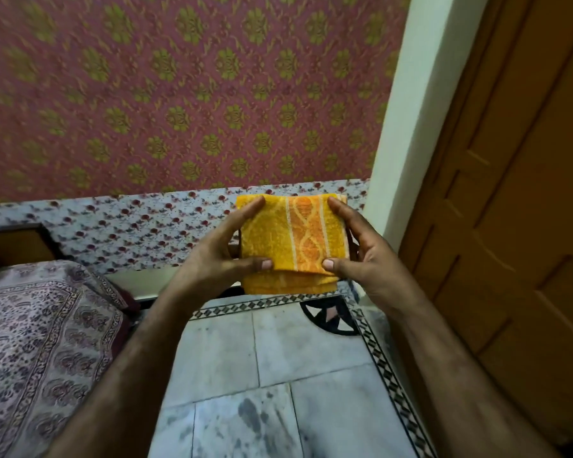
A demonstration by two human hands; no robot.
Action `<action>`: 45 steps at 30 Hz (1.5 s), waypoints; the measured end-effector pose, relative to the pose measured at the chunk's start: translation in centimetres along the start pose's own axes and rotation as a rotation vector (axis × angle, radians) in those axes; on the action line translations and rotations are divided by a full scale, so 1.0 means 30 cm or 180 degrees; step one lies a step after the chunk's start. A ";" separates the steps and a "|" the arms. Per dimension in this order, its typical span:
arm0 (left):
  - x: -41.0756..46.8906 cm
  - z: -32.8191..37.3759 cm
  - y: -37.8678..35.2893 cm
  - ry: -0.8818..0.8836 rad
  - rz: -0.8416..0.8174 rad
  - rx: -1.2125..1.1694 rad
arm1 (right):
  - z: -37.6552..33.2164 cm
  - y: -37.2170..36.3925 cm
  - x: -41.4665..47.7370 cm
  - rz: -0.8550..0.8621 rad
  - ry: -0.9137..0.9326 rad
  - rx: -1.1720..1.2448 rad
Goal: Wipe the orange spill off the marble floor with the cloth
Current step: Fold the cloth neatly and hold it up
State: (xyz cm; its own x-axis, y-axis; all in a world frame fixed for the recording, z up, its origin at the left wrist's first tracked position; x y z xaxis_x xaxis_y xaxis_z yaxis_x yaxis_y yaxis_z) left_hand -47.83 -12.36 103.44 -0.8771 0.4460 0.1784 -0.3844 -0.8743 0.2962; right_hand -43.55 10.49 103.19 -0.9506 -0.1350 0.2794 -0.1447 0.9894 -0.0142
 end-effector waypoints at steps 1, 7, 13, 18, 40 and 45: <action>-0.059 0.024 -0.018 -0.0016 -0.0062 -0.0054 | -0.022 -0.021 -0.071 0.0058 0.0019 -0.0009; -0.353 0.138 -0.113 -0.0100 -0.0293 -0.0169 | -0.105 -0.114 -0.431 0.0356 -0.0007 0.0001; -0.576 0.220 -0.234 -0.0074 -0.0442 -0.0231 | -0.207 -0.155 -0.722 0.0535 -0.0113 -0.0009; -0.776 0.309 -0.317 -0.0229 -0.0329 -0.0178 | -0.296 -0.187 -0.914 0.0547 -0.0103 -0.0151; -2.000 0.642 -0.754 -0.0150 -0.0077 -0.0309 | -0.642 -0.477 -2.138 0.0292 -0.0238 -0.0130; -2.183 0.679 -0.791 -0.0128 -0.0229 -0.0242 | -0.677 -0.556 -2.355 0.0394 -0.0243 -0.0025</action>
State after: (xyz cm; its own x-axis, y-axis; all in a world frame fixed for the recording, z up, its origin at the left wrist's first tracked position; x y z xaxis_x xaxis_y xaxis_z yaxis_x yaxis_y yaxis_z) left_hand 24.59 -16.91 103.83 -0.8347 0.5142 0.1972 -0.4681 -0.8510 0.2379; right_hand 31.62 4.61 103.20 -0.9793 -0.0154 0.2020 -0.0232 0.9991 -0.0363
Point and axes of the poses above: each hand's wrist, its own x-axis towards the middle knuckle, its own y-axis out of the back of the hand, z = x × y, the point moved 5 cm from there along x, towards the middle knuckle, and after that the axes turned 8 degrees about x, right-handed, at the moved point
